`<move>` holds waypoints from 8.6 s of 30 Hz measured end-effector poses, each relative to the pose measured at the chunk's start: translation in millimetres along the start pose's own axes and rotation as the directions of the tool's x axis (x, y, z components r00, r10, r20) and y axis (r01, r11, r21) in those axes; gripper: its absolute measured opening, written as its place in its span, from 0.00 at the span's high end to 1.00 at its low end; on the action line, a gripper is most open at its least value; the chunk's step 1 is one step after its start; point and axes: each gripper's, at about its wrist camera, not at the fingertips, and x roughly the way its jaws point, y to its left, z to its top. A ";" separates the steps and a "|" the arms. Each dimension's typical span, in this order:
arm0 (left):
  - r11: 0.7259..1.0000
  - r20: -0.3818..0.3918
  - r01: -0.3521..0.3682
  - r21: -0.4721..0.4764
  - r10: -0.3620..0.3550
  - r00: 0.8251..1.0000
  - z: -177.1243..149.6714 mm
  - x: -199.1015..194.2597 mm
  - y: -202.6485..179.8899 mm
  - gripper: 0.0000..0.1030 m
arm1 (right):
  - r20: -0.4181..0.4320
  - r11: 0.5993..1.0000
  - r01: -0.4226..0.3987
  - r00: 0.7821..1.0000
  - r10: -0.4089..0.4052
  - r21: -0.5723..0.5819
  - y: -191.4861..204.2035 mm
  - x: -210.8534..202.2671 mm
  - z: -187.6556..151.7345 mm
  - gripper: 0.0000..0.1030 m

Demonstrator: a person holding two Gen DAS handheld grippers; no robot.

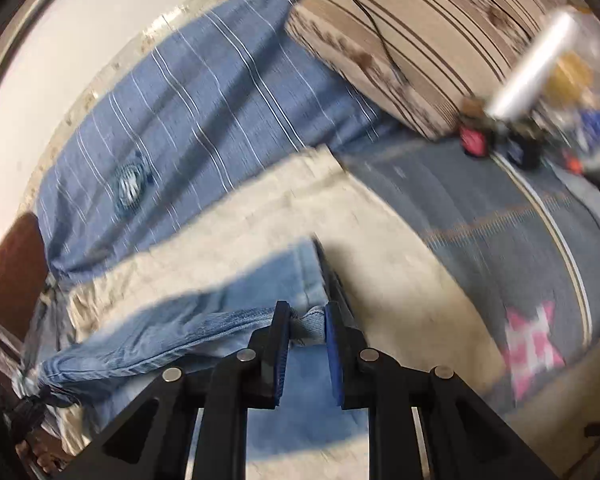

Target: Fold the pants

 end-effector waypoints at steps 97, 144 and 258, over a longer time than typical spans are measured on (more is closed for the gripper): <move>0.941 0.003 -0.265 0.209 0.270 0.963 -27.0 67.4 0.6 0.17 | -0.440 0.719 -0.356 0.895 0.077 -0.597 371.1 214.9 -40.8 0.25; 0.915 0.052 -0.325 0.237 0.322 0.945 -32.3 70.4 -6.2 0.15 | -0.139 0.906 -0.180 0.958 0.249 0.382 -35.7 130.7 0.7 0.40; 0.793 -0.176 -0.021 0.608 0.161 0.971 -147.1 189.8 -272.1 0.05 | -0.170 0.832 -0.099 0.959 0.226 0.546 -94.3 68.0 -78.1 0.36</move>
